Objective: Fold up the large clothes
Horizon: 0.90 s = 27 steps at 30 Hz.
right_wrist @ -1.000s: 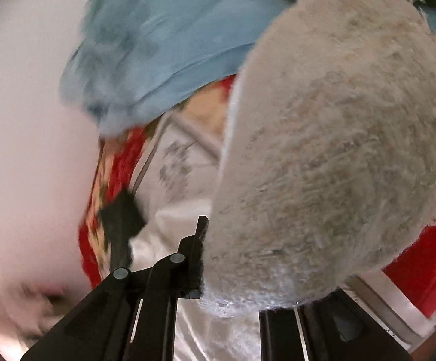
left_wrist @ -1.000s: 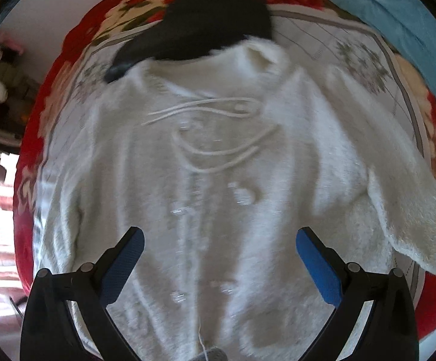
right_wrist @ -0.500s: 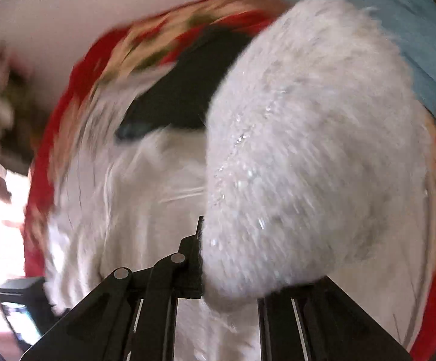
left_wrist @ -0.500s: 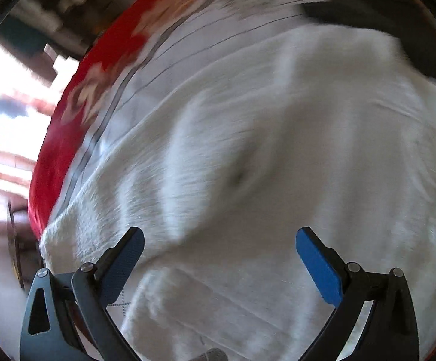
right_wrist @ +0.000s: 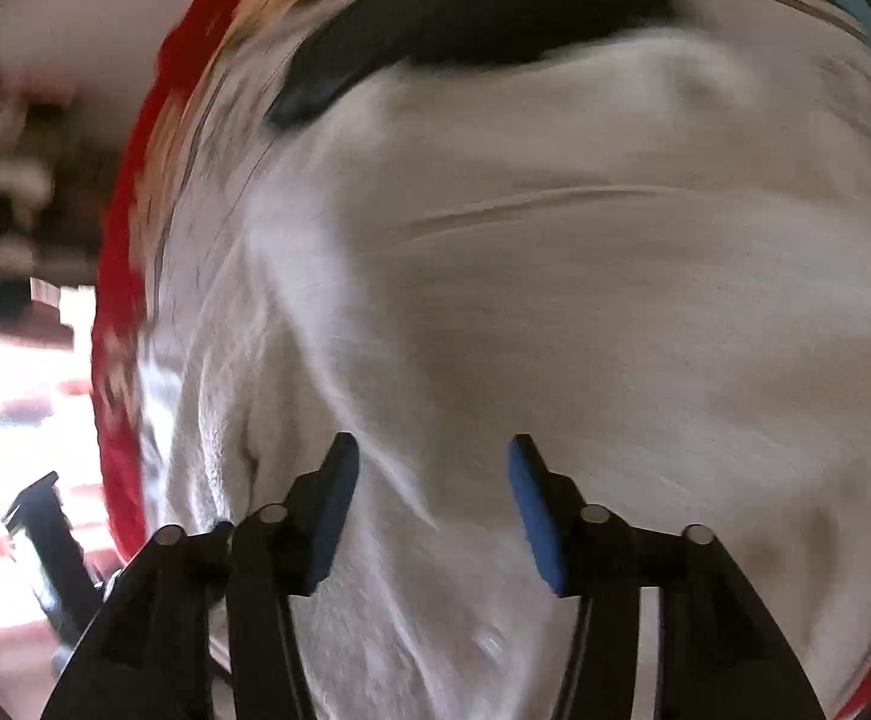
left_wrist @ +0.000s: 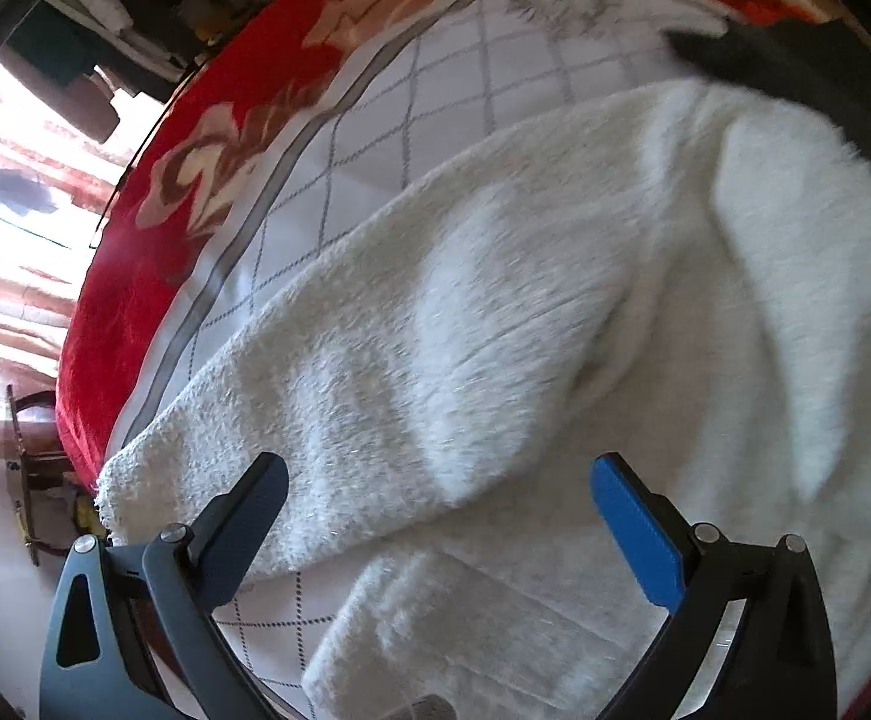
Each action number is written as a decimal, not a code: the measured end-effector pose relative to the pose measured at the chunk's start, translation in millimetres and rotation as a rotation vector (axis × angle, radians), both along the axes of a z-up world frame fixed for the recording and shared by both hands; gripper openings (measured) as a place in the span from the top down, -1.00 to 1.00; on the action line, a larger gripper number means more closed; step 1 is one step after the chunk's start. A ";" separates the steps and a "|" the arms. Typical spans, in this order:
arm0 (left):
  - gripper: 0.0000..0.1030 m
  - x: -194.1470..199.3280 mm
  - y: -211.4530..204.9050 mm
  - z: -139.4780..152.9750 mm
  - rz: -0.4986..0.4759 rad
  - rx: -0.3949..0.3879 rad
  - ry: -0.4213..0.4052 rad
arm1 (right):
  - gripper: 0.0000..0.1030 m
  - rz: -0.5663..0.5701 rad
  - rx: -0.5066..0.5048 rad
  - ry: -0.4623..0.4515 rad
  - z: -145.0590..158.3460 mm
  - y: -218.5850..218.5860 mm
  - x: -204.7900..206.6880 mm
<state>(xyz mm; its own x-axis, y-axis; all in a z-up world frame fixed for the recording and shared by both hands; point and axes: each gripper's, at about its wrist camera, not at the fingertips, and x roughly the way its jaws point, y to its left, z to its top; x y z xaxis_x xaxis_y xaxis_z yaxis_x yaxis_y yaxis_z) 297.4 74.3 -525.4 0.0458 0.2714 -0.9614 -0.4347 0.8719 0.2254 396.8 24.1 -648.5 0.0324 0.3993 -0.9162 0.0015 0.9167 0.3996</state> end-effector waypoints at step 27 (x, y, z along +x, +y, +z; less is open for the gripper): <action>-1.00 -4.8 -4.6 -40.9 0.003 0.136 0.080 | 0.11 -0.584 0.347 0.123 -31.3 -194.6 -108.4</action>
<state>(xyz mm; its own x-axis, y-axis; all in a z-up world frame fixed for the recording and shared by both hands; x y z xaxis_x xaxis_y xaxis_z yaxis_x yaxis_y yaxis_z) 292.5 69.7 -566.2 -0.0306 0.3990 -0.9164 -0.4128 0.8300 0.3752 288.3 -170.5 -679.8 0.2354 0.6190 -0.7493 0.5203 0.5709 0.6351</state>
